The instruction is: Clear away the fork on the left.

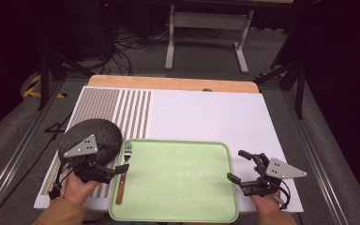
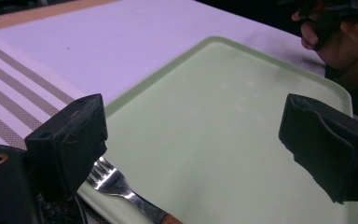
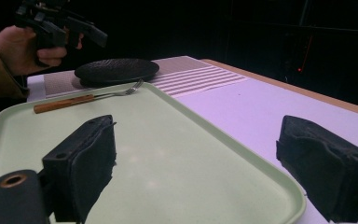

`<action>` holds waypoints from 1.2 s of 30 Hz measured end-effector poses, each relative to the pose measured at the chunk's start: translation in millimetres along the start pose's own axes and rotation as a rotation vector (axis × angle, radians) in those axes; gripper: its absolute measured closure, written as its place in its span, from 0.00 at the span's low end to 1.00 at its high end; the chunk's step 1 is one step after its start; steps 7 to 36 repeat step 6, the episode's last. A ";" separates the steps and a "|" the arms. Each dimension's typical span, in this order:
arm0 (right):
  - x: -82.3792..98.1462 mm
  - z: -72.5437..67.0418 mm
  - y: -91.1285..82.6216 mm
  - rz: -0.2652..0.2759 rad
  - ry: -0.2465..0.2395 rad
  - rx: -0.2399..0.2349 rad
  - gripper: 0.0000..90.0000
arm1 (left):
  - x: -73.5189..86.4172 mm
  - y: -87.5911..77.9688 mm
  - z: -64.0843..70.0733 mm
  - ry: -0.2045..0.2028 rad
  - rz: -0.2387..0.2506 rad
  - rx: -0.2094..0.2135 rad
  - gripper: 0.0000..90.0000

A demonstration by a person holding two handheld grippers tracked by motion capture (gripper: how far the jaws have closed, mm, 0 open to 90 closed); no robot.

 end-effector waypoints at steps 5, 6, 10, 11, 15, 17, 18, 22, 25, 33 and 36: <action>-0.9 0.3 -0.7 0.008 0.013 -0.011 0.13 | 8.1 2.1 4.1 0.015 0.065 -0.026 0.07; -1.0 0.4 -0.6 0.009 0.017 -0.017 0.12 | 8.1 2.1 4.1 0.015 0.065 -0.026 0.06; -1.0 0.4 -0.6 0.009 0.017 -0.017 0.12 | 8.1 2.1 4.1 0.015 0.065 -0.026 0.06; -1.0 0.4 -0.6 0.009 0.017 -0.017 0.12 | 8.1 2.1 4.1 0.015 0.065 -0.026 0.06; -1.0 0.4 -0.6 0.009 0.017 -0.017 0.12 | 8.1 2.1 4.1 0.015 0.065 -0.026 0.06; -1.0 0.4 -0.6 0.009 0.017 -0.017 0.12 | 8.1 2.1 4.1 0.015 0.065 -0.026 0.06; -1.0 0.4 -0.6 0.009 0.017 -0.017 0.12 | 8.1 2.1 4.1 0.015 0.065 -0.026 0.06; -1.0 0.4 -0.6 0.009 0.017 -0.017 0.12 | 8.1 2.1 4.1 0.015 0.065 -0.026 0.06; -1.0 0.4 -0.6 0.009 0.017 -0.017 0.12 | 8.1 2.1 4.1 0.015 0.065 -0.026 0.06; -1.0 0.4 -0.6 0.009 0.017 -0.017 0.12 | 8.1 2.1 4.1 0.015 0.065 -0.026 0.06; -1.0 0.4 -0.6 0.009 0.017 -0.017 0.12 | 8.1 2.1 4.1 0.015 0.065 -0.026 0.06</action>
Point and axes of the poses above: each handheld gripper's, and its own axes: y roughly forward along the jaws, x roughly out of its underside, z roughly to its right, the point moved 6 cm from there along y, roughly forward along the jaws, and after that the axes turned 12 degrees about -z, right-handed, at the moved point
